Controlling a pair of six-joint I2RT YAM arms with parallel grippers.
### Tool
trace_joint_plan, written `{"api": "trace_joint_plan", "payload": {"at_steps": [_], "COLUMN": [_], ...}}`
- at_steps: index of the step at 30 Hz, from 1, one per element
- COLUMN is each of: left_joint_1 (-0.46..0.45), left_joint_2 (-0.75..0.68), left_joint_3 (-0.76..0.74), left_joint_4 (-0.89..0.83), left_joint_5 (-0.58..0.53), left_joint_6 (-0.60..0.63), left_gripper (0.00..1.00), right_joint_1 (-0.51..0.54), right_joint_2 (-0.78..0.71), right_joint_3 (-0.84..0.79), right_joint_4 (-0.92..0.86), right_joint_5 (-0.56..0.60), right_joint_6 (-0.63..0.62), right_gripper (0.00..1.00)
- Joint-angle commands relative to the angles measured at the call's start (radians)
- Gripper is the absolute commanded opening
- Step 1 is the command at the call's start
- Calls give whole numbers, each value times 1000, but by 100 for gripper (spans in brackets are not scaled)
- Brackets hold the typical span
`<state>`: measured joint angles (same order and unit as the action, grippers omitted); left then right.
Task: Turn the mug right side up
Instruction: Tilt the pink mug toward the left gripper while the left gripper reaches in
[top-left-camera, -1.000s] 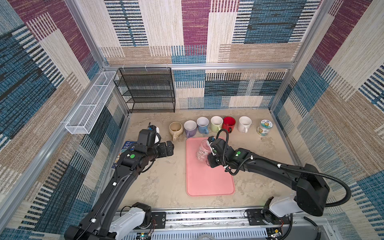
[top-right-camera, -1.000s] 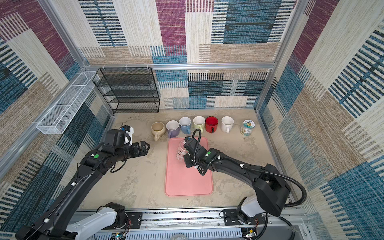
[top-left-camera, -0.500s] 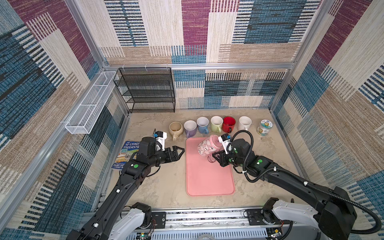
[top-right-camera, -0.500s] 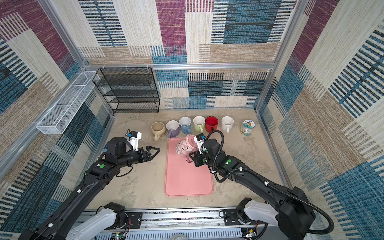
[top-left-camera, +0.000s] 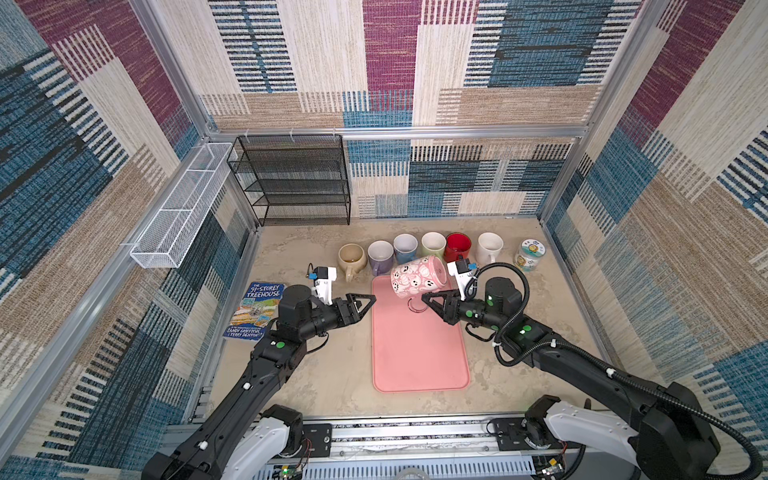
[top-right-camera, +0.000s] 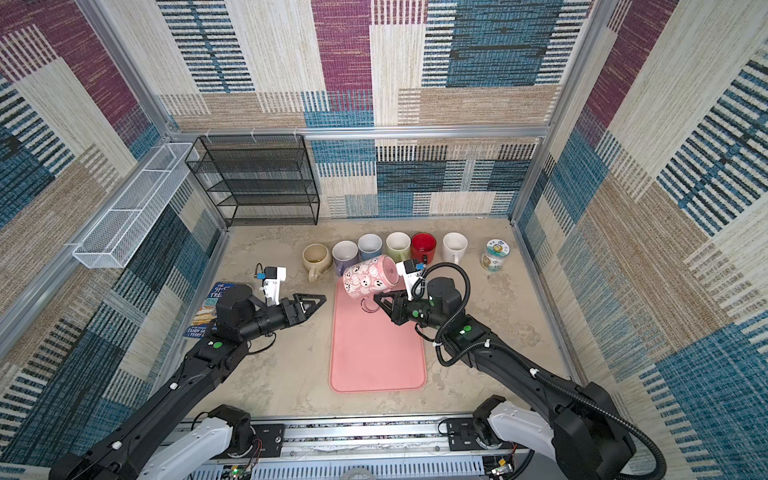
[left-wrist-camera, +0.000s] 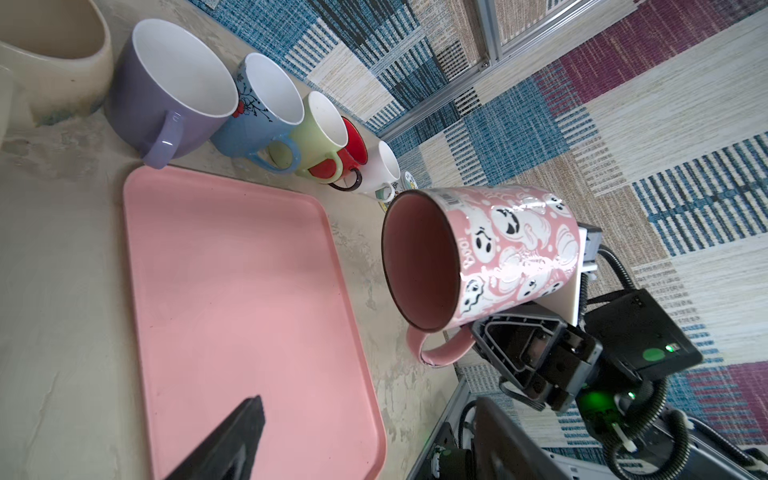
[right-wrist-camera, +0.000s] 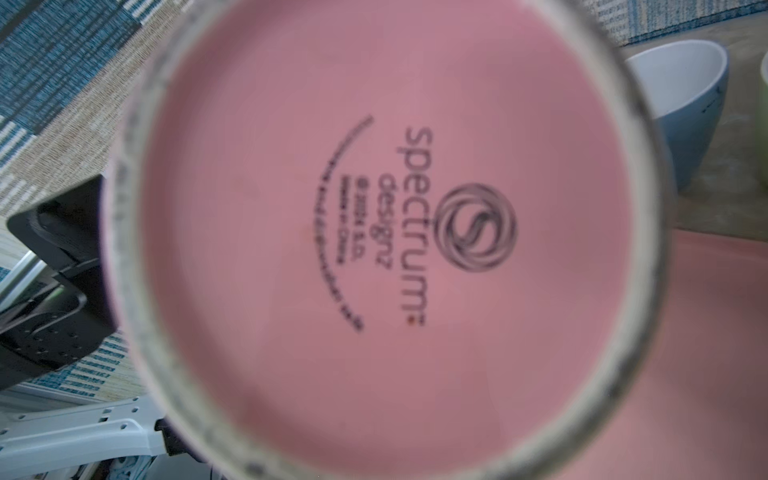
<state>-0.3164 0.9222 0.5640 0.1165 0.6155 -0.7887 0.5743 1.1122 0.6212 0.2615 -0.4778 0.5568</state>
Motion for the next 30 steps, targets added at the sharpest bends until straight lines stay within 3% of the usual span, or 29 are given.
{"api": "trace_joint_plan", "payload": {"at_steps": [1,10,19,30], "left_joint_1": [-2,-89,-129,-168], "left_joint_2": [17,49,188,243], "left_joint_3": [-22,-31,-77,-67], "left_joint_4": [201,261,611,708], "left_joint_5": [49,5,63,30], "left_joint_6": [-68,-10,-131,-123], "left_gripper": [77,68,61,54], "right_joint_1": [-11,-19,-25,-25], "right_joint_2": [14,75,119,213], "right_joint_3": [1,-9,-20,3], "right_joint_4": [286,432,569,685], "right_joint_5": [-74,-122,-172,-249], "right_joint_6": [68,133,213,298], "right_gripper": [0,0,0,0]}}
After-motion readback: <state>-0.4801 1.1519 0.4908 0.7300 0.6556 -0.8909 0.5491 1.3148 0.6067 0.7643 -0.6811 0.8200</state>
